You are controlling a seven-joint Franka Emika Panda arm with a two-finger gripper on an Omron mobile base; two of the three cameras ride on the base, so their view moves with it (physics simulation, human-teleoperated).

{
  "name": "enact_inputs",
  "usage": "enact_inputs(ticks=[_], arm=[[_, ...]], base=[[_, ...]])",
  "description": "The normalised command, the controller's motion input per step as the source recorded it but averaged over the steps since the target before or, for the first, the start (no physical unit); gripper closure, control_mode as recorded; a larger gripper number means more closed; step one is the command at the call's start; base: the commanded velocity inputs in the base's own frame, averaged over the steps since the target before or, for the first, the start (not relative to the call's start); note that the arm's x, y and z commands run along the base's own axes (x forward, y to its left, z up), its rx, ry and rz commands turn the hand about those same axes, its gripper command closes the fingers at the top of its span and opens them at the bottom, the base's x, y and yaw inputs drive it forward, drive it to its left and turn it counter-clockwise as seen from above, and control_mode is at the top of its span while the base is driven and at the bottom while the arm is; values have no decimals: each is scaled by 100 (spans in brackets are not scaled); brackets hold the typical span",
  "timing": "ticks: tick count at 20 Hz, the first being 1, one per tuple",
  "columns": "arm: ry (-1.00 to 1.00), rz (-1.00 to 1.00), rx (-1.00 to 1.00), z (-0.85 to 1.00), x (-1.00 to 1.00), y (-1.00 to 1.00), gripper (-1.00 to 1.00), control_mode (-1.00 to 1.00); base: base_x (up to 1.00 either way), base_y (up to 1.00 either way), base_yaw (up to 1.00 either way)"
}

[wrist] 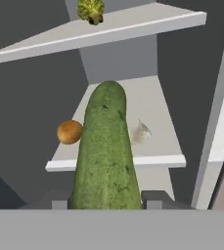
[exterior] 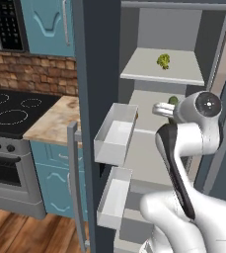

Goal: Take the cucumber and broccoli from the highest rack and move them to the second highest rack where the potato and garlic are located, to maximize freezer space. Close the freezer door after rearranging.

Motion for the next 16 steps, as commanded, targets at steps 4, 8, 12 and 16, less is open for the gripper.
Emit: enact_inputs(ticks=[4,8,12,16], arm=[[0,0,0,-29,58,0,100,-100],[4,6,0,-26,70,0,100,-100],[10,8,0,-29,71,-2,100,-100],[0,2,-3,-35,61,-12,100,-100]], base=[[0,0,0],[0,0,0],[0,0,0],[0,0,0]])
